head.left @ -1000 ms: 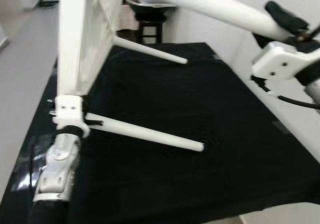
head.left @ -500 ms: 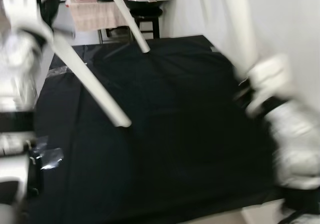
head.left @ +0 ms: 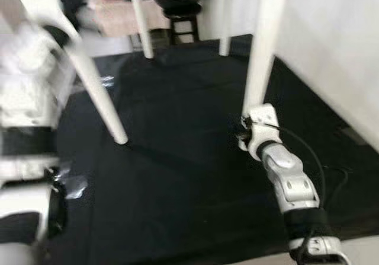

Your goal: Building children table

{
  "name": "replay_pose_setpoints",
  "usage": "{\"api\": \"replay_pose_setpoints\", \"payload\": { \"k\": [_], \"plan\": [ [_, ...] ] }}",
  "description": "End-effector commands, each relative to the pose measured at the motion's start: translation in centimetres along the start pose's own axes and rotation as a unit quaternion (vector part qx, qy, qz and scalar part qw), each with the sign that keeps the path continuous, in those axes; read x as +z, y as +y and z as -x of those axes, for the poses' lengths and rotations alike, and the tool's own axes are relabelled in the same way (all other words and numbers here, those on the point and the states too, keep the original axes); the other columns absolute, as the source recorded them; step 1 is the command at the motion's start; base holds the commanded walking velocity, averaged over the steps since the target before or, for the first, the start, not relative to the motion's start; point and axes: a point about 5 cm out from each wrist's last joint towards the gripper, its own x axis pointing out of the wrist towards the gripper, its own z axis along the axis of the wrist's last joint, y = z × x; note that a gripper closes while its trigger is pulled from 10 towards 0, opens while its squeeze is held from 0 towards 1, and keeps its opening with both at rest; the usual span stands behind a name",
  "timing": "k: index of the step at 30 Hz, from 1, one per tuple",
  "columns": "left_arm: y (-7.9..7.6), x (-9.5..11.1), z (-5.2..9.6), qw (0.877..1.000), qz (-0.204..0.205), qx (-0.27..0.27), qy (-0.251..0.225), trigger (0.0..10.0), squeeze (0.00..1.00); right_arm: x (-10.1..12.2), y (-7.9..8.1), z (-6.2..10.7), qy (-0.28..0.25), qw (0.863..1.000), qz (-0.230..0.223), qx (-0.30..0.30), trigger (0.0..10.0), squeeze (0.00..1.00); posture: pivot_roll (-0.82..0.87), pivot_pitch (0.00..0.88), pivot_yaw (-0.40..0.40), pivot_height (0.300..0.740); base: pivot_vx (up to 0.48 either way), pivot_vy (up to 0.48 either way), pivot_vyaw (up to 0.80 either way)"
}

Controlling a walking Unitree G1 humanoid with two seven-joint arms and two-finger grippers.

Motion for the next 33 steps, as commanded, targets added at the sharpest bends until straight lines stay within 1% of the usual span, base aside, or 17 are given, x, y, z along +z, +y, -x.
{"api": "replay_pose_setpoints", "payload": {
  "k": [1,4,5,6,7,9,11,13,18,19,21,22,25,29,30,31,33],
  "plan": [
    [-2.8,-2.9,1.4,0.997,0.029,-0.046,0.047,10.0,0.0,-2.9,-1.5,0.8,0.08,0.993,0.07,-0.041,10.0,0.0,0.0,0.014,0.062,0.74,0.0,0.0,0.0],
    [-3.5,-3.8,1.9,0.996,0.036,-0.055,0.061,10.0,0.0,-3.1,-2.1,1.0,0.088,0.992,0.071,-0.053,10.0,0.0,0.0,0.014,0.061,0.74,0.0,0.0,0.0],
    [-4.1,-5.1,2.7,0.993,0.053,-0.064,0.079,10.0,1.0,-3.2,-2.6,1.3,0.088,0.992,0.065,-0.06,10.0,0.75,0.0,0.014,0.06,0.74,0.0,0.0,0.0],
    [-4.1,-5.1,2.7,0.993,0.053,-0.064,0.079,10.0,1.0,-3.2,-2.6,1.3,0.088,0.992,0.065,-0.06,10.0,0.75,0.0,0.014,0.06,0.74,0.0,0.0,0.0],
    [-4.7,-6.3,3.6,0.991,0.065,-0.073,0.096,10.0,1.0,-3.0,-2.7,1.6,0.073,0.994,0.053,-0.059,10.0,1.0,0.0,0.017,0.06,0.74,0.0,0.0,0.0],
    [-5.6,-8.5,5.8,0.984,0.083,-0.082,0.135,10.0,1.0,-2.5,-2.7,2.2,0.03,0.998,0.034,-0.053,10.0,1.0,-0.01,0.019,0.058,0.74,0.0,0.0,0.0],
    [-5.6,-8.5,5.8,0.984,0.083,-0.082,0.135,10.0,1.0,-2.5,-2.7,2.2,0.03,0.998,0.034,-0.053,10.0,1.0,-0.01,0.019,0.058,0.74,0.0,0.0,0.0],
    [-5.6,-9.3,6.6,0.983,0.079,-0.08,0.148,10.0,1.0,-2.5,-2.5,2.6,0.021,0.998,0.03,-0.045,10.0,1.0,-0.01,0.023,0.057,0.74,0.0,0.0,0.0],
    [-5.4,-13.0,12.0,0.971,0.073,-0.042,0.223,10.0,1.0,-3.7,-0.5,4.9,0.003,1.0,0.001,0.015,10.0,1.0,-0.02,0.032,0.038,0.74,0.0,0.0,0.0],
    [-5.4,-13.0,12.0,0.971,0.073,-0.042,0.223,10.0,1.0,-3.7,-0.5,4.9,0.003,1.0,0.001,0.015,10.0,1.0,-0.02,0.032,0.038,0.74,0.0,0.0,0.0],
    [-5.2,-13.8,13.5,0.969,0.067,-0.027,0.238,10.0,1.0,-3.7,0.2,5.6,-0.008,0.999,-0.004,0.035,10.0,1.0,-0.03,0.032,0.03,0.74,0.0,0.0,0.0],
    [-5.2,-13.8,13.5,0.969,0.067,-0.027,0.238,10.0,1.0,-3.7,0.2,5.6,-0.008,0.999,-0.004,0.035,10.0,1.0,-0.03,0.032,0.03,0.74,0.0,0.0,0.0],
    [-5.3,-14.6,15.2,0.967,0.05,-0.004,0.251,10.0,1.0,-3.5,1.2,6.3,-0.025,0.998,-0.014,0.061,10.0,1.0,-0.03,0.034,0.018,0.74,0.0,0.0,0.0],
    [-5.4,-15.1,16.2,0.964,0.04,0.015,0.261,10.0,1.0,-3.4,2.0,6.7,-0.038,0.996,-0.013,0.079,10.0,1.0,-0.03,0.035,0.013,0.74,0.0,0.0,0.0],
    [-5.4,-15.3,16.7,0.963,0.036,0.027,0.267,10.0,0.0,-3.2,2.3,6.8,-0.046,0.995,-0.012,0.086,10.0,1.0,-0.03,0.035,0.003,0.74,0.0,0.0,0.0],
    [-5.4,-15.5,17.1,0.96,0.024,0.039,0.277,10.0,0.0,-3.1,2.5,6.7,-0.051,0.995,-0.008,0.089,10.0,0.0,-0.02,0.034,-0.003,0.74,0.0,0.0,0.0],
    [-5.4,-15.5,17.1,0.96,0.024,0.039,0.277,10.0,0.0,-3.1,2.5,6.7,-0.051,0.995,-0.008,0.089,10.0,0.0,-0.02,0.034,-0.003,0.74,0.0,0.0,0.0]
  ]
}}
